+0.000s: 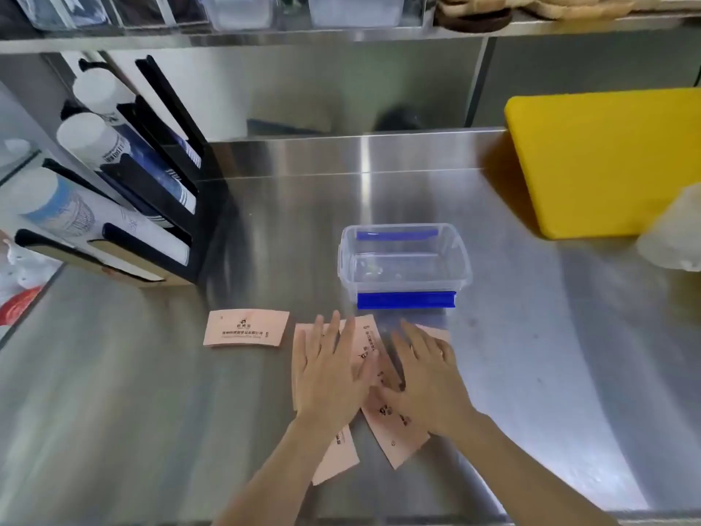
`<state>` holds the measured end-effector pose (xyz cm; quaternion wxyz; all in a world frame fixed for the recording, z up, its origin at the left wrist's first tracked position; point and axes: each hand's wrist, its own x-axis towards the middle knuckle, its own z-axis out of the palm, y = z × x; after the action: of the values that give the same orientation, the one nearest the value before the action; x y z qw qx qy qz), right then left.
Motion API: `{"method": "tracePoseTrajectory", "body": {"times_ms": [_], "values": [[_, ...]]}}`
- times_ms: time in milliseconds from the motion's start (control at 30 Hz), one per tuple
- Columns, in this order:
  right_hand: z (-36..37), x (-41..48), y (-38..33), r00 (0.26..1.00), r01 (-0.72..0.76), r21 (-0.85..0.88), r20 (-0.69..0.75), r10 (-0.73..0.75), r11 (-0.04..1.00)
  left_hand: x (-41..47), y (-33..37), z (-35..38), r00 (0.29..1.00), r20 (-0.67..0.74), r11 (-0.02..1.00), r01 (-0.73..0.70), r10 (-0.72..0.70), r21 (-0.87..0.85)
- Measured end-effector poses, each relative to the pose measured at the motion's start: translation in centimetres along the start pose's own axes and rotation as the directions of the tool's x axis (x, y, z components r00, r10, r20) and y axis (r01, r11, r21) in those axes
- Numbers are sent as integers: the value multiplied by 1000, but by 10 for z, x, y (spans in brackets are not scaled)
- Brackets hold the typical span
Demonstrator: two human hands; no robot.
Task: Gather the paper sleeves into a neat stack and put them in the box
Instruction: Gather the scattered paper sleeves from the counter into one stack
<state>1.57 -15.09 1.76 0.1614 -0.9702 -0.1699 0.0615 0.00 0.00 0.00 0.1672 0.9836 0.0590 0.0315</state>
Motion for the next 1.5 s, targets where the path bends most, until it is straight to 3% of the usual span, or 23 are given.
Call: {"method": "tracePoseTrajectory", "body": {"times_ms": [100,167,333,467,600,667,733,800,867,933,1033,1133,1200,1400,1500], "values": [[10,-4,3,982,47,19,180,-49,999,-6,-5,9,997,75,997,0,-5,72],[15,-4,6,974,43,27,222,-48,999,-10,-8,12,994,110,996,-20,10,85],[19,5,6,963,78,17,257,-80,997,-10,-6,11,984,161,993,-94,81,74],[16,10,3,963,133,9,235,-131,991,-11,-1,10,983,178,999,-46,45,2],[9,19,-6,960,128,-59,257,-109,990,-9,2,4,988,151,998,-37,30,45],[3,22,-9,959,115,-9,261,-109,993,-8,2,1,992,117,999,-40,37,25],[-5,24,-9,950,82,151,288,-124,985,-8,0,-3,997,74,994,1,7,-108],[-16,26,-8,939,44,342,305,-155,939,-8,-1,-9,988,126,909,128,-85,-396],[-26,29,-5,959,17,459,245,-145,888,-9,-2,-16,960,248,721,262,-128,-642],[-33,33,-3,987,-86,599,158,-12,796,-10,-2,-20,950,292,633,296,-114,-716],[-36,34,-4,984,-155,836,84,156,526,-9,0,-25,942,332,525,308,-49,-794],[-30,33,-8,972,-182,894,102,211,410,-5,3,-28,952,297,570,283,-71,-771],[-26,32,-8,970,-212,867,130,206,451,-1,0,-31,968,220,612,249,-123,-751],[-13,25,8,964,-248,558,62,258,792,3,-23,-42,958,-5,729,215,-287,-650],[-8,23,0,962,-260,368,176,208,893,3,-30,-43,930,-14,732,281,-369,-621]]}}
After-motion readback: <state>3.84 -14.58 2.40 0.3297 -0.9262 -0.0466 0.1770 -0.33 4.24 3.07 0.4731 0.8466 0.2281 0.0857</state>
